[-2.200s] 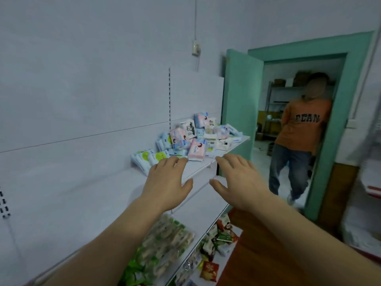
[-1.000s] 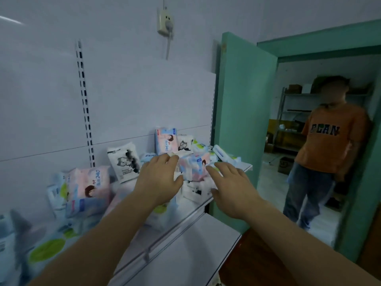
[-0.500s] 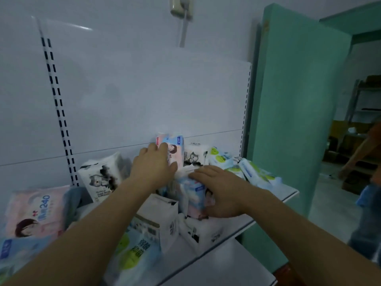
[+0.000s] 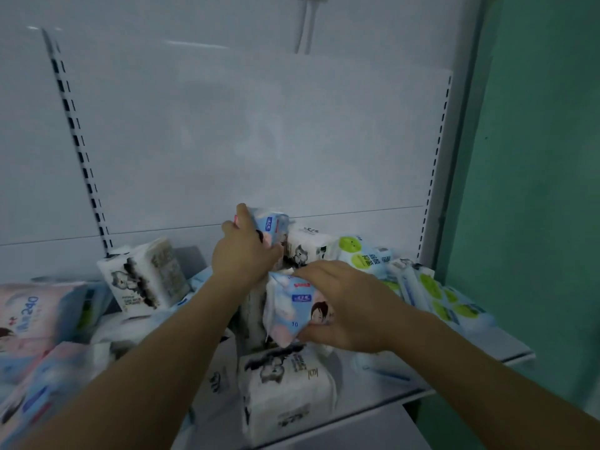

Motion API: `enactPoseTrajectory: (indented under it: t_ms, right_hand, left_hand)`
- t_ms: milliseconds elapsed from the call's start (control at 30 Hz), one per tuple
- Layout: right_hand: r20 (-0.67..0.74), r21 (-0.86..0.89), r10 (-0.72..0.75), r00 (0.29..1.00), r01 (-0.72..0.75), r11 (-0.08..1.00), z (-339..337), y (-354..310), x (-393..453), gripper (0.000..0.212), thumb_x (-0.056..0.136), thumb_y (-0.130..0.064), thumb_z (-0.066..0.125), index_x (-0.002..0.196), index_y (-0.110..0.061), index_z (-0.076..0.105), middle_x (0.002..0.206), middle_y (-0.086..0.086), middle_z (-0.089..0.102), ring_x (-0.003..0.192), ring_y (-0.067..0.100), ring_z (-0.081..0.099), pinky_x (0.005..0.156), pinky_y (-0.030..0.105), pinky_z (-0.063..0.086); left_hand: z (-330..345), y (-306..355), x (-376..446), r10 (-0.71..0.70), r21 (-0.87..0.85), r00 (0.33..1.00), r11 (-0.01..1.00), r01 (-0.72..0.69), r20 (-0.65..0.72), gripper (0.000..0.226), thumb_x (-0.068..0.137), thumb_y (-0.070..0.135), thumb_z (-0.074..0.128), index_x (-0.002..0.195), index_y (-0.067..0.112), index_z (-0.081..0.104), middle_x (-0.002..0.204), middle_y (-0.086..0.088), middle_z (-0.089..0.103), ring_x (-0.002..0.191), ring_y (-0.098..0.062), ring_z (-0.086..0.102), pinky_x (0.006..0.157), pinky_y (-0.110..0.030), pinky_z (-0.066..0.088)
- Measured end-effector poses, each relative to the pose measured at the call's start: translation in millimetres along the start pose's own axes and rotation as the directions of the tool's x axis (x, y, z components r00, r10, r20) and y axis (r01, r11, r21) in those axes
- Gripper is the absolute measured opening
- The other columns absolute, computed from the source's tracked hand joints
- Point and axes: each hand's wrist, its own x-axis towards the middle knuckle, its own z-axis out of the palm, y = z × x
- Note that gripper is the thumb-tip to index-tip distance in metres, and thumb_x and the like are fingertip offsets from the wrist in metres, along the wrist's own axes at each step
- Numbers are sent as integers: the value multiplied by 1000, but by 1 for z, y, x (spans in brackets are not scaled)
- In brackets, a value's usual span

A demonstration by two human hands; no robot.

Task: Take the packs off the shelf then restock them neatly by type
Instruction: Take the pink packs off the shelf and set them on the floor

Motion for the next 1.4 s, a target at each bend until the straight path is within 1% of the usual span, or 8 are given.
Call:
enactPoseTrajectory:
  t_ms: [233, 333, 533, 700, 800, 1133, 1267, 1400]
  right_hand:
    - [-186, -61, 56, 981, -69, 996, -29, 11, 13, 92, 71, -73, 59, 144, -18, 46, 127, -2, 53, 115, 20, 51, 85, 46, 54]
    - [-213, -99, 117, 970, -140, 985, -39, 9, 23, 90, 71, -70, 59, 143, -19, 45, 125, -2, 48, 115, 19, 45, 83, 47, 54]
    - [-240, -106, 169, 956, -199, 974, -46, -5, 40, 80, 77, -57, 72, 142, -21, 44, 126, 2, 43, 115, 21, 43, 85, 46, 52]
    - [-226, -200, 125, 966, -172, 965, -46, -24, 50, 79, 83, -54, 71, 148, -27, 35, 145, 0, 35, 133, 20, 34, 85, 42, 51]
    - [-208, -256, -1, 978, -54, 965, -43, -40, 61, 80, 83, -52, 71, 149, -26, 36, 148, 0, 38, 138, 21, 32, 88, 43, 54]
    - [-183, -215, -251, 951, 210, 954, -17, -98, 85, 77, 74, -41, 76, 142, -17, 47, 133, 6, 52, 125, 28, 44, 70, 40, 55]
    - [-181, -155, -343, 922, 317, 936, 0, -140, 87, 75, 76, -41, 75, 141, -16, 47, 132, 6, 51, 123, 28, 44, 69, 40, 53]
    - [-179, -105, -425, 887, 413, 905, 8, -203, 91, 76, 74, -41, 76, 140, -17, 47, 130, 6, 52, 122, 28, 44, 73, 40, 53]
  left_hand:
    - [-42, -2, 2, 160, 59, 982, 986, -154, -102, 109, 75, 48, 78, 154, 10, 13, 127, -18, 51, 114, -39, 51, 90, -47, 47]
    - [-62, -6, -1, 211, 118, 976, 972, -204, -54, 97, 73, 52, 75, 148, 14, 26, 129, -12, 49, 117, -36, 47, 95, -49, 45]
    - [-94, -22, -20, 331, 177, 944, 928, -328, 15, 102, 73, 45, 76, 153, 27, 16, 134, -7, 41, 119, -33, 43, 99, -46, 45]
    - [-127, -36, -43, 392, 282, 913, 869, -407, 111, 105, 73, 41, 78, 154, 29, 13, 139, -2, 36, 125, -25, 33, 101, -40, 43]
    - [-140, -39, -58, 398, 361, 906, 832, -423, 144, 105, 72, 42, 78, 154, 30, 13, 139, 1, 35, 127, -20, 29, 99, -40, 47]
    - [-187, -52, -131, 184, 536, 983, 831, -147, -16, 105, 69, 67, 72, 152, 30, 19, 136, 3, 40, 127, -20, 31, 93, -39, 47]
    - [-213, -72, -173, 77, 617, 994, 787, -15, -74, 105, 67, 70, 72, 149, 27, 23, 135, 2, 41, 126, -21, 33, 90, -45, 52]
    - [-253, -96, -220, -3, 661, 990, 744, 98, -143, 101, 70, 69, 71, 148, 26, 24, 134, 3, 42, 123, -19, 33, 87, -39, 51]
